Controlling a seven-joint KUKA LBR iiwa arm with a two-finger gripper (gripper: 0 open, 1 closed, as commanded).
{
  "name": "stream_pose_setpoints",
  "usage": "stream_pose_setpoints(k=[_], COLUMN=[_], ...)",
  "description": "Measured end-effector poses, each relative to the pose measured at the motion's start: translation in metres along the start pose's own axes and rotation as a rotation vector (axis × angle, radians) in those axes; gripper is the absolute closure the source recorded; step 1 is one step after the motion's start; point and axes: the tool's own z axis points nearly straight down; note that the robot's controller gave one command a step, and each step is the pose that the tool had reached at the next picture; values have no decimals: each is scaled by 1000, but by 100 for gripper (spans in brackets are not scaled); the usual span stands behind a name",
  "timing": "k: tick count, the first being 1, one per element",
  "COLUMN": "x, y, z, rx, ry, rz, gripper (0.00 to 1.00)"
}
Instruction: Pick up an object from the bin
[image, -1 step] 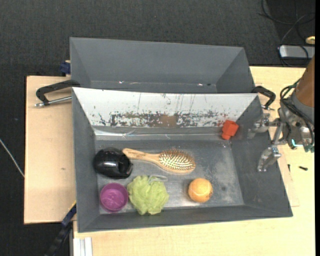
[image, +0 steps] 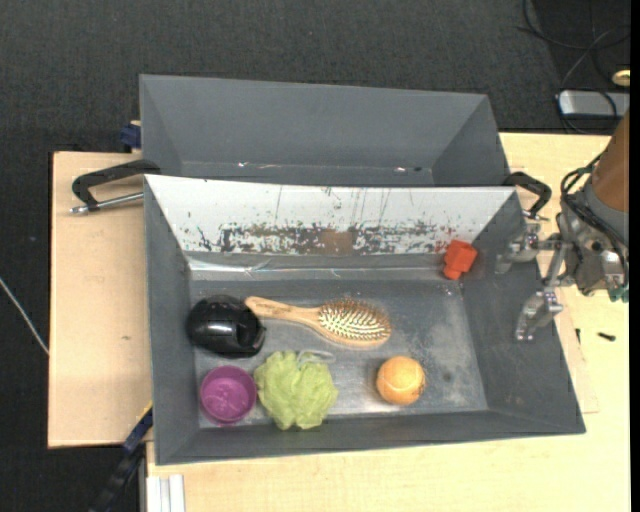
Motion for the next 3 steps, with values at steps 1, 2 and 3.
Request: stream_pose_setpoints(k=[1,2,3], x=[0,-5,-17], y=[39,114,130], z=[75,158,138], rx=[0,0,-1], ry=[-3,-3,-1], rz=[47,-101,-30], gripper=[0,0,0])
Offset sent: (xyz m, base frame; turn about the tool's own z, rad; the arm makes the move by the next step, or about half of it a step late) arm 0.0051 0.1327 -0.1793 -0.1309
